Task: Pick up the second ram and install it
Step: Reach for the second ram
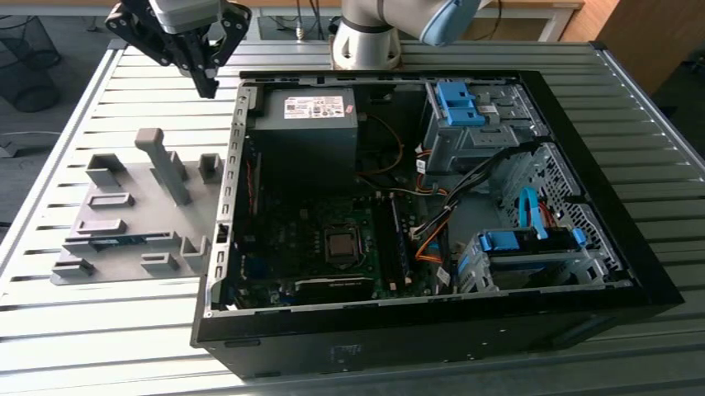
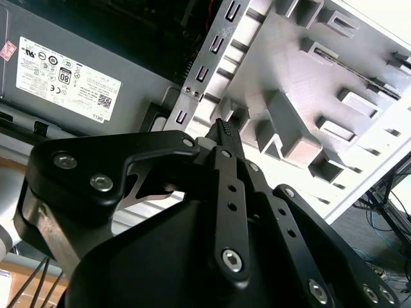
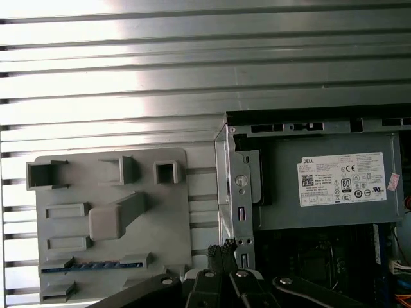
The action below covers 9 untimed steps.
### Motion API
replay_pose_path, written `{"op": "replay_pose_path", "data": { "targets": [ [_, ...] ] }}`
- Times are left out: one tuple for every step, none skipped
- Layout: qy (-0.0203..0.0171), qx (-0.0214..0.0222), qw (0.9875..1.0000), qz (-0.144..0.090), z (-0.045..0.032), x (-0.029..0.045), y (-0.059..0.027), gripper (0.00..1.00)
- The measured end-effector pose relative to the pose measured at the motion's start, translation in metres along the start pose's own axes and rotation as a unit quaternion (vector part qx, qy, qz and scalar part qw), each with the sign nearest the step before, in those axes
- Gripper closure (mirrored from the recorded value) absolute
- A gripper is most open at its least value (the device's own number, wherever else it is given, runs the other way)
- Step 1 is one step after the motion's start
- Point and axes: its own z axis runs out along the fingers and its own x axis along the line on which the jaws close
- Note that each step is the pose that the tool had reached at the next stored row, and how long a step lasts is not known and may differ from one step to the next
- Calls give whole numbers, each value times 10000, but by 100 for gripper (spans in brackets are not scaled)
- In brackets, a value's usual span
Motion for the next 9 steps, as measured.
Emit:
{"op": "replay_pose_path", "data": {
  "targets": [
    [0, 0, 10000, 0, 0, 4, 0, 89],
    [0, 0, 10000, 0, 0, 8, -1, 89],
    [0, 0, 10000, 0, 1, 12, -1, 89],
    [0, 0, 10000, 0, 1, 16, -1, 89],
    [0, 0, 10000, 0, 0, 20, -1, 89],
    [0, 0, 10000, 0, 1, 23, -2, 89],
    [0, 0, 10000, 0, 1, 27, -2, 89],
    [0, 0, 10000, 0, 1, 30, -2, 89],
    [0, 0, 10000, 0, 1, 34, -3, 89]
  ]
}}
